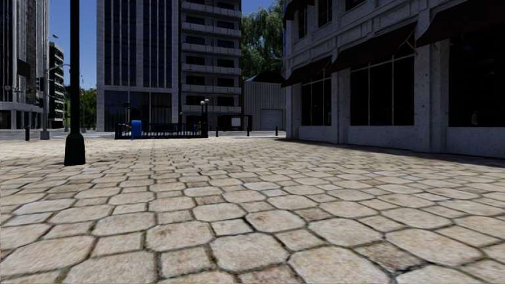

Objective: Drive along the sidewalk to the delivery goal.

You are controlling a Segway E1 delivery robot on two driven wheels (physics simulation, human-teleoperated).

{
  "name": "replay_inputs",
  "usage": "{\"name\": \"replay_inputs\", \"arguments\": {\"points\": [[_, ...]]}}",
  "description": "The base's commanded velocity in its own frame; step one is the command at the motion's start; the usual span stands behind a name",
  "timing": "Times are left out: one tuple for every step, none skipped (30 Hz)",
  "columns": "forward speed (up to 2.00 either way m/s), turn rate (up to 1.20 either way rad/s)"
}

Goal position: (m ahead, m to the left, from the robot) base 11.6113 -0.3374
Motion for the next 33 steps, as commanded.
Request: {"name": "replay_inputs", "arguments": {"points": [[2.00,0.00],[2.00,0.00],[2.00,0.00],[2.00,0.00],[2.00,0.00],[2.00,0.00],[2.00,0.00],[2.00,0.00],[2.00,0.00],[2.00,0.00],[2.00,0.00],[2.00,0.00],[2.00,0.00],[2.00,0.00],[2.00,0.00],[2.00,0.00],[2.00,0.00],[2.00,0.00],[2.00,0.00],[2.00,0.00],[2.00,0.00],[2.00,0.00],[2.00,0.00],[2.00,0.00],[2.00,0.00],[2.00,0.00],[2.00,0.00],[2.00,0.00],[2.00,0.00],[2.00,0.08],[2.00,0.08],[2.00,0.25],[2.00,0.30]]}}
